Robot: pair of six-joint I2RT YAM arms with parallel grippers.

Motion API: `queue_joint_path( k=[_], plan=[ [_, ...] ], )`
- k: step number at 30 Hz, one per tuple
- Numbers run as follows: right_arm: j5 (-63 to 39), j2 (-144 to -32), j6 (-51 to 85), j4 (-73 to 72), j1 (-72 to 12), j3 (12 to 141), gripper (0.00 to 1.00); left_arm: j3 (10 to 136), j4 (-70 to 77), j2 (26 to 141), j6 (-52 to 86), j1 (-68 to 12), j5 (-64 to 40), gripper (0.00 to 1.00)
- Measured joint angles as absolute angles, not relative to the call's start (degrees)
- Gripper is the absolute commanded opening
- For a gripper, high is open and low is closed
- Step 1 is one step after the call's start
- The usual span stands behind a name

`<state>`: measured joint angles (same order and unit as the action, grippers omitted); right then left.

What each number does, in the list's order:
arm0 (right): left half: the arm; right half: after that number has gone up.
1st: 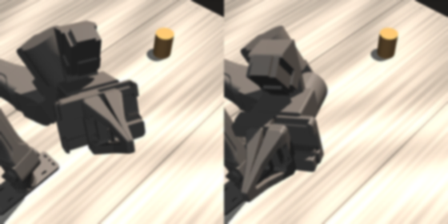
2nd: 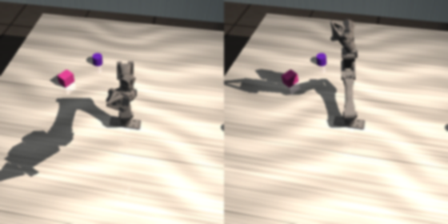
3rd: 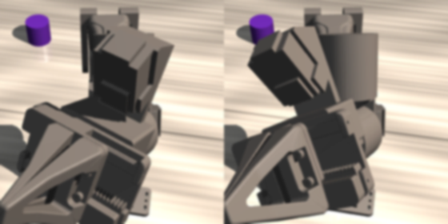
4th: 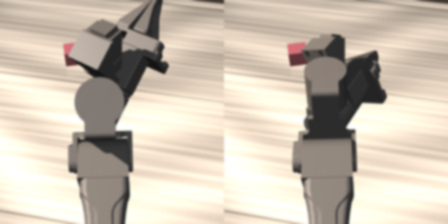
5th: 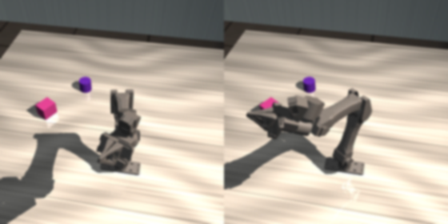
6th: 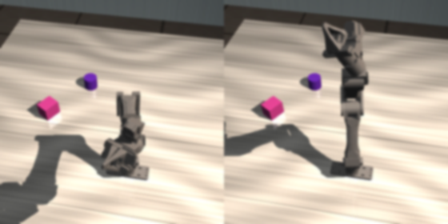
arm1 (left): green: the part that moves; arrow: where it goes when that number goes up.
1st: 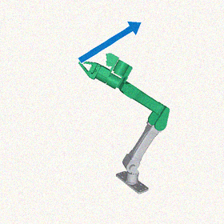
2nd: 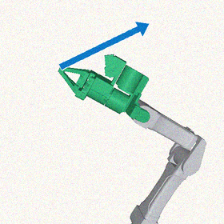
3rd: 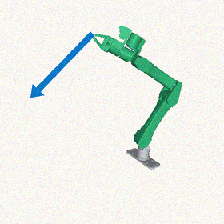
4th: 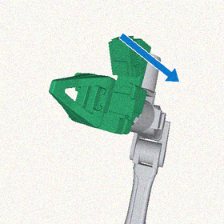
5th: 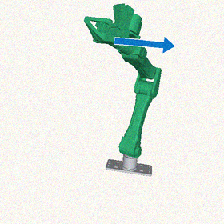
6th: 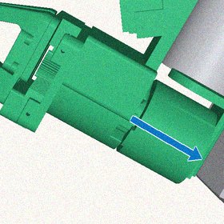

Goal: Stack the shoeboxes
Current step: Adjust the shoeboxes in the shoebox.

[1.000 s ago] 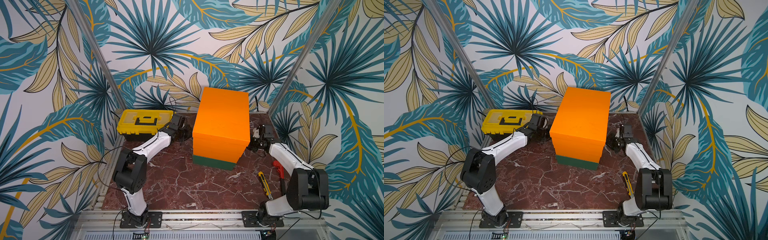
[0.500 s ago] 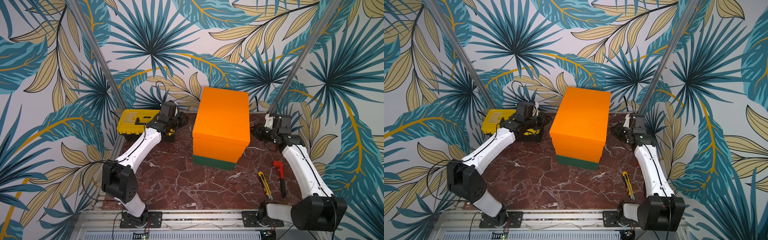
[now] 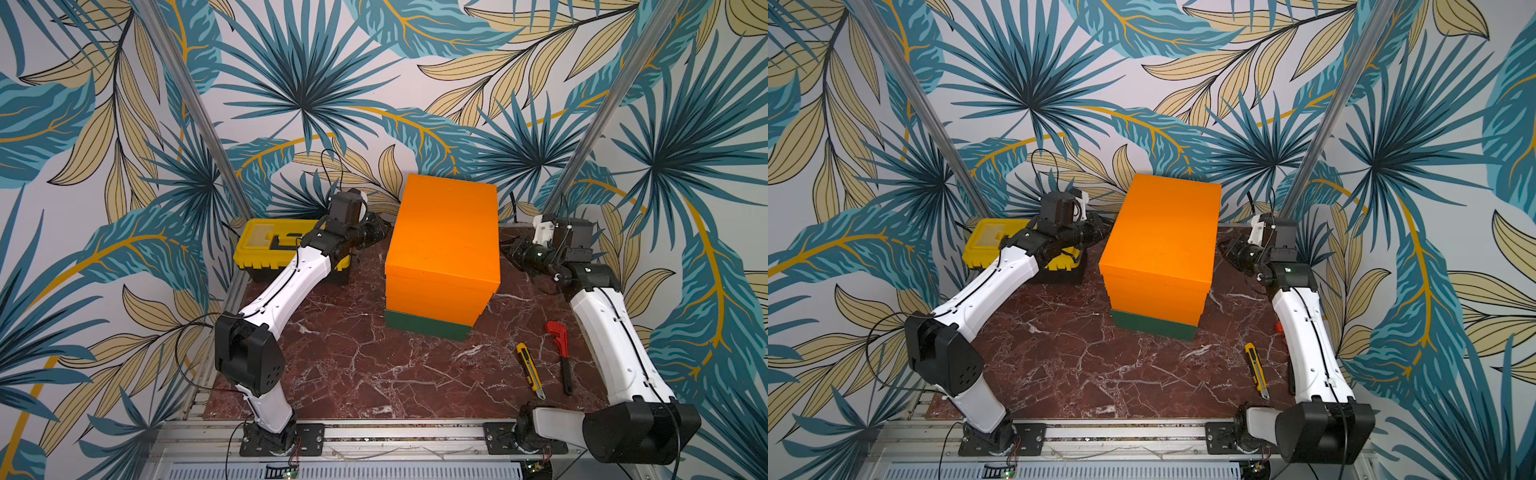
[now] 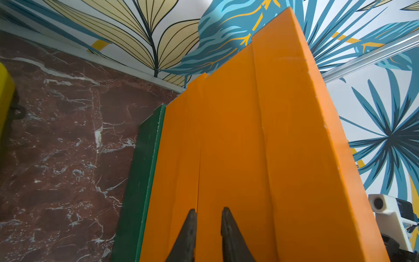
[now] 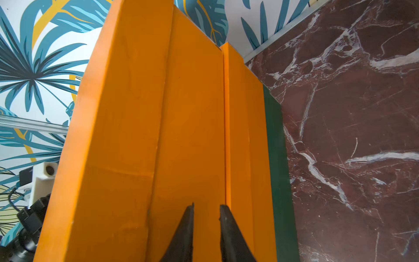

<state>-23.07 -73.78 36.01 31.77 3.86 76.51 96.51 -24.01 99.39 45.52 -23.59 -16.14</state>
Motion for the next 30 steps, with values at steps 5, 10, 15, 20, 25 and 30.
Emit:
queue_joint_path(
  k=[5,10,15,20,25,30],
  plan=[
    [-23.9,-74.0,36.6,31.6,3.4,76.7,0.23,99.4,-24.7,101.8,45.6,-23.8,-16.8,0.22],
    [-24.1,-74.7,36.6,31.5,3.3,77.3,0.23,101.4,-25.1,103.7,45.7,-24.1,-17.0,0.23],
    [-24.1,-75.5,36.6,31.6,3.3,77.4,0.23,103.8,-25.4,105.6,45.9,-24.4,-17.6,0.23],
    [-24.1,-75.5,36.6,31.6,3.3,77.8,0.23,107.7,-25.7,108.3,46.1,-24.8,-18.2,0.23],
    [-23.8,-76.1,36.6,31.5,3.3,78.3,0.23,110.3,-26.1,109.9,46.3,-24.8,-18.3,0.23],
    [-23.6,-77.0,36.6,31.6,3.3,78.5,0.23,110.7,-26.4,110.1,46.6,-24.8,-18.2,0.23]
  ],
)
